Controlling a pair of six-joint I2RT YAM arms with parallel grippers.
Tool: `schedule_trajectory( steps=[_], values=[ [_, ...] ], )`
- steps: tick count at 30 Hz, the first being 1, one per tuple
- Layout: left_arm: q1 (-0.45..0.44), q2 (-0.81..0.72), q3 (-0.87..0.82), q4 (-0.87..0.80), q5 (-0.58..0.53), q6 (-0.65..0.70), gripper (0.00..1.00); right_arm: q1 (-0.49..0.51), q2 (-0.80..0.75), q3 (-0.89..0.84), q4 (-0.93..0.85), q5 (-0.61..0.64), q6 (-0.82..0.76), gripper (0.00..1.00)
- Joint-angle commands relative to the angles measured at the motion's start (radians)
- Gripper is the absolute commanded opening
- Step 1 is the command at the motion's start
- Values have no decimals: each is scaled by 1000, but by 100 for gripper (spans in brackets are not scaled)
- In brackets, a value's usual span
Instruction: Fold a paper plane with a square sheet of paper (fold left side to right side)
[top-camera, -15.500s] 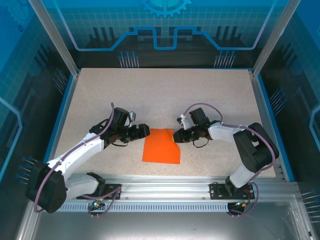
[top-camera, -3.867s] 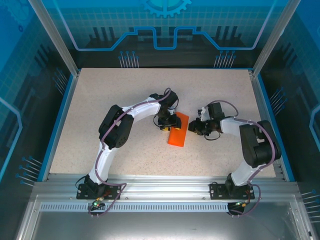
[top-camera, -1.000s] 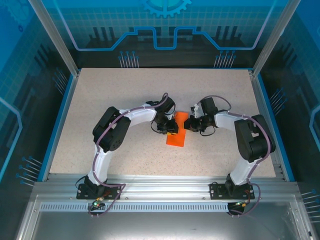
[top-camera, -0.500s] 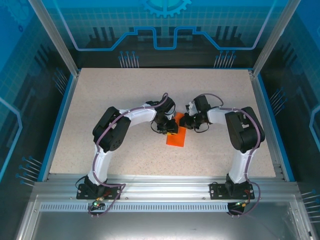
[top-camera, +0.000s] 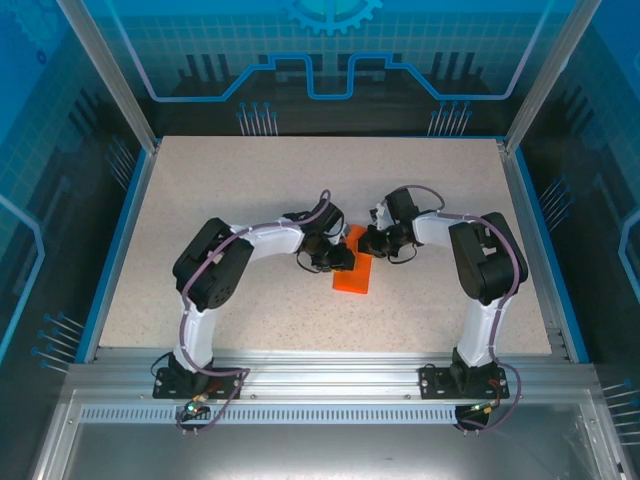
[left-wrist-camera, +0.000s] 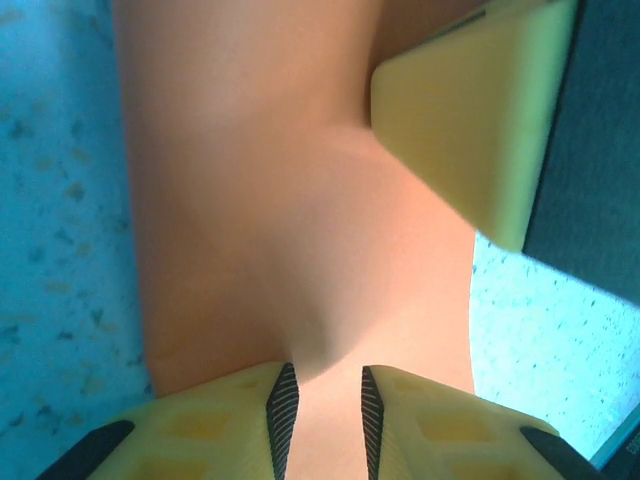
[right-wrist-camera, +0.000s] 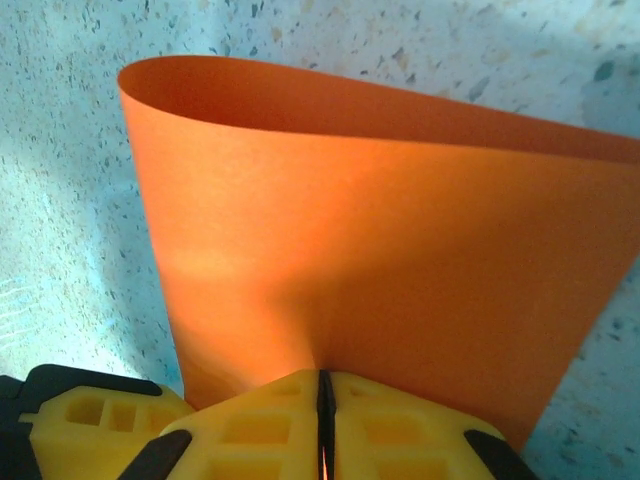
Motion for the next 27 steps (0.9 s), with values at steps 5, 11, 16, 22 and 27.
schedule_trajectory(
  steps=[5, 11, 16, 22, 27],
  values=[
    [-58, -74, -214, -65, 65, 24, 31, 3, 67, -9, -98, 125, -6, 10],
    [-84, -129, -324, -27, 68, -11, 31, 4, 67, -6, -98, 111, -8, 10],
    [-91, -190, -355, -25, 84, -12, 31, 6, 66, -4, -99, 100, -19, 10],
    [-107, -236, -353, -16, 122, 2, 32, 7, 65, -6, -96, 96, -23, 10],
    [-87, -298, -298, -46, 117, 23, 33, 8, 55, -5, -97, 88, -34, 10]
  ],
)
